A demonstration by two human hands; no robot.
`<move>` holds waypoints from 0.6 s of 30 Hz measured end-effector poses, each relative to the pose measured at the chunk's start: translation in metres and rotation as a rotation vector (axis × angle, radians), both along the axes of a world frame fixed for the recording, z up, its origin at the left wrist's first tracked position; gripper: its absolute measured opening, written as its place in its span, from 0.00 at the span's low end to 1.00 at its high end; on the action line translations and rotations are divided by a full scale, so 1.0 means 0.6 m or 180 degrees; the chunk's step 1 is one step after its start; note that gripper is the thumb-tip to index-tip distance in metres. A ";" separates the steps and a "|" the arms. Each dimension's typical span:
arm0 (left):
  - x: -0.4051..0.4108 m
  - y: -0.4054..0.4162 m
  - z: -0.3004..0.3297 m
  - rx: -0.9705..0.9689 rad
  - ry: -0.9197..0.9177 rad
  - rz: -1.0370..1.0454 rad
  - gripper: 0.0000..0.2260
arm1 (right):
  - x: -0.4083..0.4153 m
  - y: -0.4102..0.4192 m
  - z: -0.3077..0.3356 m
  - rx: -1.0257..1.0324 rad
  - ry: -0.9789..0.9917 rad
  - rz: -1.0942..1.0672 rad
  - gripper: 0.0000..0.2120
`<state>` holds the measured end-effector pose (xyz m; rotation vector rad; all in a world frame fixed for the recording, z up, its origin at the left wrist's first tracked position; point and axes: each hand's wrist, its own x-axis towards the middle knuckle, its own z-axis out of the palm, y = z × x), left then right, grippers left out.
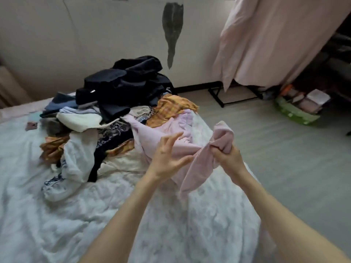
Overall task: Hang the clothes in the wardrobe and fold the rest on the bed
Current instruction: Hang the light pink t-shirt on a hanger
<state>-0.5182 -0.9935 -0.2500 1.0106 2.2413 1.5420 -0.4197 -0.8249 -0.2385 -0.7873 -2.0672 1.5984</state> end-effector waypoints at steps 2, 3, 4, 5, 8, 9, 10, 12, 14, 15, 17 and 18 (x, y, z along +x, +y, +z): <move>0.047 0.030 0.004 -0.0540 0.0242 -0.0574 0.41 | 0.068 0.036 0.056 0.0012 0.0085 -0.0417 0.10; 0.079 0.052 0.009 -0.0751 0.0385 -0.0802 0.45 | 0.108 0.050 0.090 0.0065 0.0146 -0.0515 0.10; 0.106 0.072 0.017 -0.0856 0.0505 -0.0947 0.47 | 0.137 0.059 0.119 0.0114 0.0208 -0.0526 0.10; 0.144 0.104 0.033 -0.0851 0.0521 -0.1154 0.48 | 0.182 0.072 0.151 0.0187 0.0275 -0.0585 0.09; 0.242 0.183 0.085 -0.0483 -0.0009 -0.1920 0.32 | 0.287 0.099 0.219 0.0196 0.0416 -0.0870 0.17; 0.283 0.210 0.104 -0.0404 -0.0154 -0.2158 0.20 | 0.329 0.114 0.234 0.0214 0.0420 -0.1046 0.20; 0.321 0.232 0.116 -0.0308 -0.0286 -0.2310 0.10 | 0.367 0.123 0.246 0.0189 0.0435 -0.1217 0.21; 0.408 0.274 0.143 -0.0157 -0.0927 -0.2406 0.08 | 0.465 0.138 0.256 -0.0055 0.0477 -0.1462 0.11; 0.502 0.314 0.165 -0.0106 -0.1805 -0.2308 0.12 | 0.585 0.142 0.251 -0.0315 0.0204 -0.1507 0.21; 0.547 0.331 0.172 -0.0120 -0.2193 -0.2246 0.12 | 0.645 0.137 0.239 -0.0405 -0.0029 -0.1444 0.32; 0.644 0.363 0.185 -0.0132 -0.2671 -0.2209 0.11 | 0.771 0.110 0.215 -0.0664 -0.0298 -0.1387 0.44; 0.696 0.376 0.191 -0.0133 -0.2738 -0.2131 0.10 | 0.830 0.091 0.202 -0.0692 -0.0307 -0.1261 0.44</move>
